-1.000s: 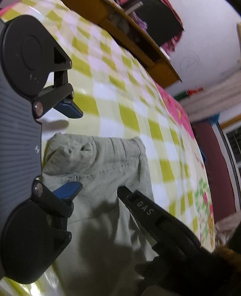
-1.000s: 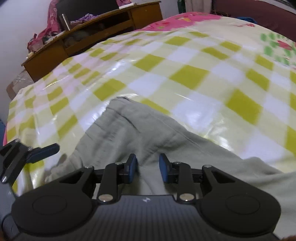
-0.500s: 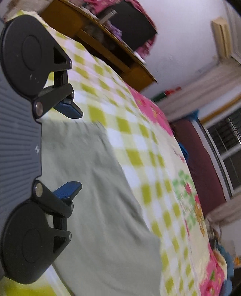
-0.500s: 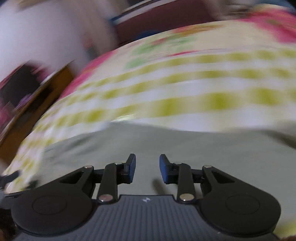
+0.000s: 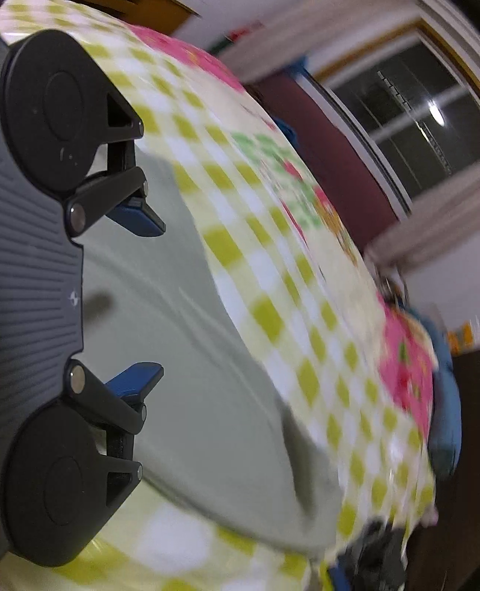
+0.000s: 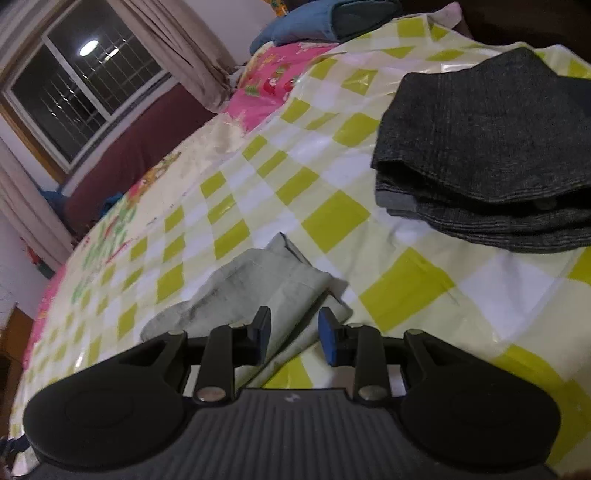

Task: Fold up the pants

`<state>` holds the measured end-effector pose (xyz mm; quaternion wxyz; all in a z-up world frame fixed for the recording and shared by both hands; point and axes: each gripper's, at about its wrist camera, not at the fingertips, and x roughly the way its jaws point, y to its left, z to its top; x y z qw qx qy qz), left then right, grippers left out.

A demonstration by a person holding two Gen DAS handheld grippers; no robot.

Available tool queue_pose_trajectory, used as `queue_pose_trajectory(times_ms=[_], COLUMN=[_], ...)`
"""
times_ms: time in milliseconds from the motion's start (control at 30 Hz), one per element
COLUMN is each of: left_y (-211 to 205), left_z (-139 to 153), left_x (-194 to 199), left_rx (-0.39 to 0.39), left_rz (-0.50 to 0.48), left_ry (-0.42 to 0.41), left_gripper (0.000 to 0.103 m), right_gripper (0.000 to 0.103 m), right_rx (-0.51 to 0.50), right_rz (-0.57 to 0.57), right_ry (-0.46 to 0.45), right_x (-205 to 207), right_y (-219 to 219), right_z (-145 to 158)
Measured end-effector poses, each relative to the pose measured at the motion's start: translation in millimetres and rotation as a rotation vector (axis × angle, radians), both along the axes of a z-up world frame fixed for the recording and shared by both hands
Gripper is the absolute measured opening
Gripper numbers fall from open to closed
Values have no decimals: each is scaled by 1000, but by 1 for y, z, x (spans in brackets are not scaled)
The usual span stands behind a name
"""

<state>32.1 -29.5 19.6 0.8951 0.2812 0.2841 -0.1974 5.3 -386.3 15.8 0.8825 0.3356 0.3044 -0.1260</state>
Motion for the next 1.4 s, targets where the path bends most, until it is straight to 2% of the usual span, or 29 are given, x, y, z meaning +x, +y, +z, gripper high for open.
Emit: queue_pose_trajectory(times_ms=[133,300,333,367,433,567,700,733,767,833,933,1000,1033,1067,1200,1400], left_y=[-26,-35,-34,-36,-35,-34,-34,-34,-35,-37,-38,-38,-38,-37,-36,-37], left_z=[-4,-8,-9,-11,-12,-12,-13,-15,-17,-21,-23,-25,-26,-27,-27,-26], left_x=[-3,-4,-3,-3,-2,-2,1,2,2,-1,-6,-7,-7,-7,-8,-9], left_rx=[15,25,26,28,24,15,-4,-7,-4,9,16,18,20,22,10,0], left_rz=[-66,-83,-83,-80,-72,-69,-65,-66,-69,-76,-91,-95,-94,-92,-87,-96], left_ry=[19,38,40,41,44,37,40,49,54,54,53,58,61,62,65,63], left_gripper=[89,89,89,89,89,89,89,89,89,89,89,89,89,89,89,89], right_gripper=[30,30,27,16,4,3,3,4,9,10,11,22,32,35,36,38], right_rx=[33,25,29,29,16,118,220,209,196,250,308,316,322,324,354,385], right_rz=[23,-6,-4,-2,4,-21,-95,-94,-87,-65,-90,-92,-87,-79,-84,-54], right_ry=[21,6,2,-4,-10,-77,-161,-151,-119,-40,-49,-66,-61,-50,-30,-2], right_x=[18,27,29,29,28,14,-18,-20,-17,-8,-11,-18,-20,-22,-28,4], right_y=[-6,-13,-14,-14,-14,-23,-35,-35,-34,-36,-35,-33,-31,-29,-23,-8], right_z=[-12,-15,-14,-13,-10,-1,6,2,-3,-21,-29,-28,-28,-28,-35,-51])
